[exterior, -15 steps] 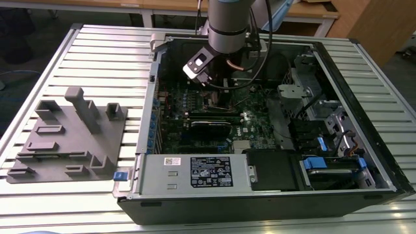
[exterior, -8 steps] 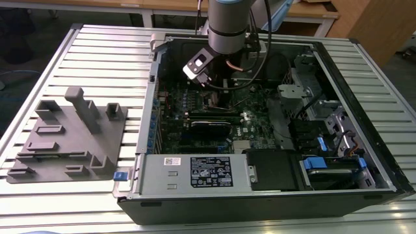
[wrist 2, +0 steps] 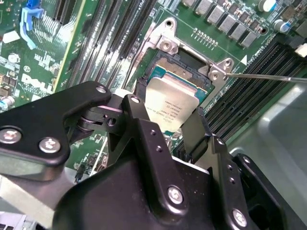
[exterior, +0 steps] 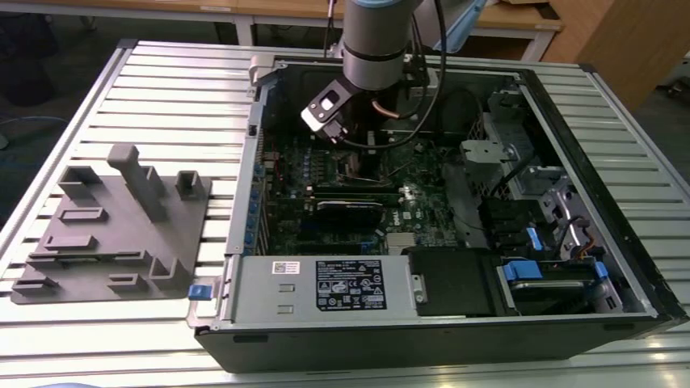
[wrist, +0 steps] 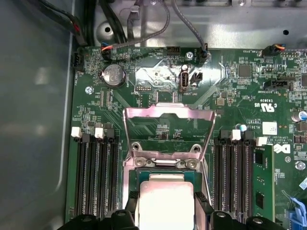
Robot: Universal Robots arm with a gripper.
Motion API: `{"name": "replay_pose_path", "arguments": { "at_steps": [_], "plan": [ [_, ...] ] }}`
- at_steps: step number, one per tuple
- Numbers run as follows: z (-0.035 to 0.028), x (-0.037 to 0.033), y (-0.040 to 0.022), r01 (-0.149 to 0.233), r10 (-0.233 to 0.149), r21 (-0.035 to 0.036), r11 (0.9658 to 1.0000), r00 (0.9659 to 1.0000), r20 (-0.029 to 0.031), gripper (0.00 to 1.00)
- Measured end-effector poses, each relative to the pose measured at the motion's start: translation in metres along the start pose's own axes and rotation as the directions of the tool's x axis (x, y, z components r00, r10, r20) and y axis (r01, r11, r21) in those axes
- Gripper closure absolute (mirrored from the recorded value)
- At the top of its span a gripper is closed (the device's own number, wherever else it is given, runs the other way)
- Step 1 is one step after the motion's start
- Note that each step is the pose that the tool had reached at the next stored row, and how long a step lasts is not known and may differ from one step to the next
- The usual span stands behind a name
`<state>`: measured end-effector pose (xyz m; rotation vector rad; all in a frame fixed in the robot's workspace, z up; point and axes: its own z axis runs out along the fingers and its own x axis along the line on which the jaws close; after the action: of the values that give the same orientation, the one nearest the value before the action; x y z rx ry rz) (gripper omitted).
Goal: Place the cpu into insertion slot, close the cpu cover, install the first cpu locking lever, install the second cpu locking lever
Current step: 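Place the cpu into insertion slot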
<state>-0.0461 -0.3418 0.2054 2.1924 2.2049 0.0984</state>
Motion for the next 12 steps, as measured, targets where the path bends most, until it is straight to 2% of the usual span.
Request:
{"name": "replay_pose_path", "arguments": {
  "at_steps": [5, 12],
  "plan": [
    [0.0048, 0.0001, -0.0015, -0.004, 0.004, -0.0002, 1.0000, 1.0000, 0.0002, 0.46],
    [0.0063, 0.0006, -0.0028, -0.006, 0.006, -0.0003, 1.0000, 1.0000, 0.0003, 0.46]
  ]
}}
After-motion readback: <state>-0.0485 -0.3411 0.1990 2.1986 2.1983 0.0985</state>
